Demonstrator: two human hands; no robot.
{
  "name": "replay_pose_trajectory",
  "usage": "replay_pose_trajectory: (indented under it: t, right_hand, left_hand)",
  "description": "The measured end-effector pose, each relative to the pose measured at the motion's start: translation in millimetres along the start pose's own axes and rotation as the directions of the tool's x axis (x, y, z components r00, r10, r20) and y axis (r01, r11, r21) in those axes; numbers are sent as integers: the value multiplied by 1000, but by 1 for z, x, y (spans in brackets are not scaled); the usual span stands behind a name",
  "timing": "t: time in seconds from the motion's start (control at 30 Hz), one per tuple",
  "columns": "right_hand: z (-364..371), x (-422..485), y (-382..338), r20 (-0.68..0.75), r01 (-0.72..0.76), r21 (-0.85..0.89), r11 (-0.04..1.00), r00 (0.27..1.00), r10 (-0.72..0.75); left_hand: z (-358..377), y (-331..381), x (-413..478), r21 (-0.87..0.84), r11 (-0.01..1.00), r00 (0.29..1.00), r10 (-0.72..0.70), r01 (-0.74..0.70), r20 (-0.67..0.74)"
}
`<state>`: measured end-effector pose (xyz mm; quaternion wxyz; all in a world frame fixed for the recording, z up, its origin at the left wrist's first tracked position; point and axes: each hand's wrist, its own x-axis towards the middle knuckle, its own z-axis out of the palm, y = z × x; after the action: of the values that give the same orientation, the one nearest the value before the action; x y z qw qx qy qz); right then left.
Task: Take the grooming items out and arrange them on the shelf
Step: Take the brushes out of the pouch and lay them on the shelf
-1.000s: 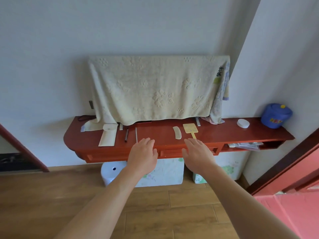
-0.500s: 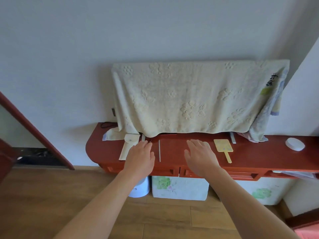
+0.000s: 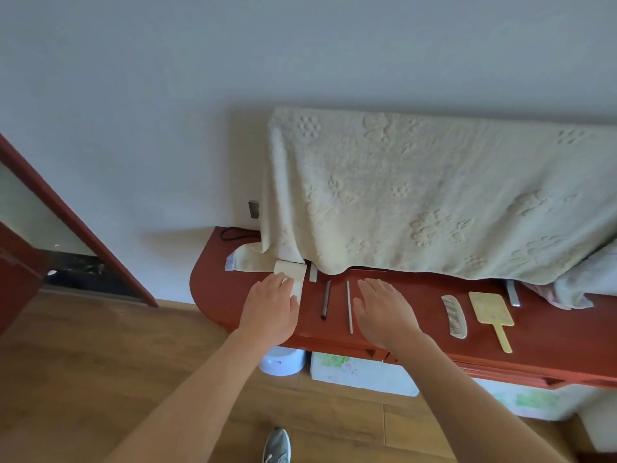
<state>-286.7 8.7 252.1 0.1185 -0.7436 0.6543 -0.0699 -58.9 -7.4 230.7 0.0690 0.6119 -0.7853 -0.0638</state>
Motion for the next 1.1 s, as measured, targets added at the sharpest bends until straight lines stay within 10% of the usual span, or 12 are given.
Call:
replay_pose_trajectory:
  t: [0.5, 1.1]
  right_hand:
    - [73, 97, -73, 123, -69, 35, 997, 990, 64]
    - [167, 193, -59, 186, 85, 98, 992, 977, -102]
  left_hand:
    - [40, -109, 66, -78, 995, 995, 61, -54, 85]
    - [128, -113, 108, -197, 949, 927, -172, 247, 333]
